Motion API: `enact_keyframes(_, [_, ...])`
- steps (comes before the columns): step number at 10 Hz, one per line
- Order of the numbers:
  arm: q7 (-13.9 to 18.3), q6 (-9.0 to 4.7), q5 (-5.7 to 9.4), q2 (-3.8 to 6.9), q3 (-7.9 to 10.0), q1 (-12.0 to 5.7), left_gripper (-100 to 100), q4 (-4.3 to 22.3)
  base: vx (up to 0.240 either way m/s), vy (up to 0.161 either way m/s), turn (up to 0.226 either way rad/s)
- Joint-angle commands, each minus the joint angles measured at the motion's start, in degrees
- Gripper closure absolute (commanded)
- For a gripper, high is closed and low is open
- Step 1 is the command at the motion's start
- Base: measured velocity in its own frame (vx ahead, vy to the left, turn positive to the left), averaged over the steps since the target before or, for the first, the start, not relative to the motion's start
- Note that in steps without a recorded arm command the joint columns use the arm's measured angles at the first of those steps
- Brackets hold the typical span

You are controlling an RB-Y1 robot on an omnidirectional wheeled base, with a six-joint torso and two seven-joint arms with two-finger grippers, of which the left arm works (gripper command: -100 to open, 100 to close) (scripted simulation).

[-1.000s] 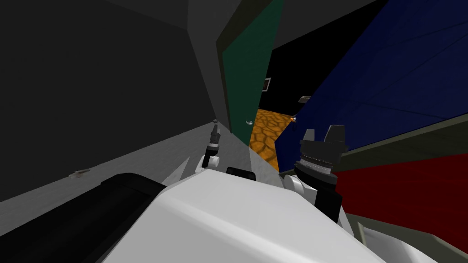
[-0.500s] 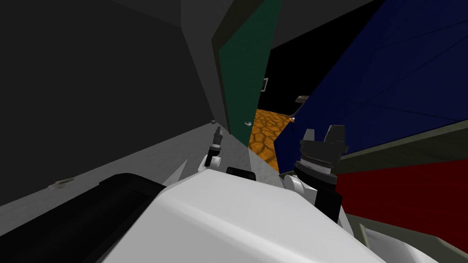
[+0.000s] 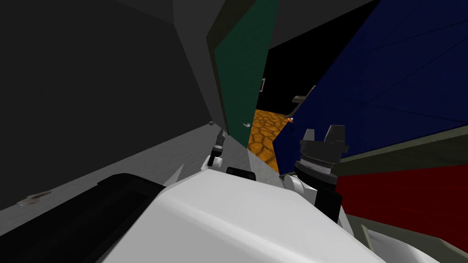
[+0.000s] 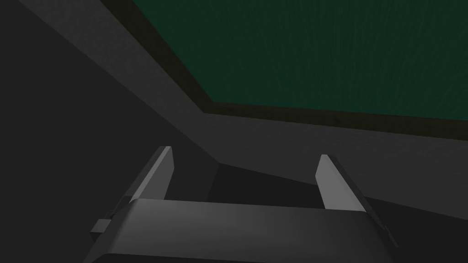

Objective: Push the door open

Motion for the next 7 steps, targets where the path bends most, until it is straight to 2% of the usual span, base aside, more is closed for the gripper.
enact_keyframes(1, [0.3, -0.84, 0.08, 0.19, -0.48, -0.61, -100, 2.5, 0.106, 0.013, -0.066])
enact_keyframes(7, [1.5, -3.14, 0.34, 0.59, -2.39, -3.13, -100, 11.3, 0.093, 0.027, -0.082])
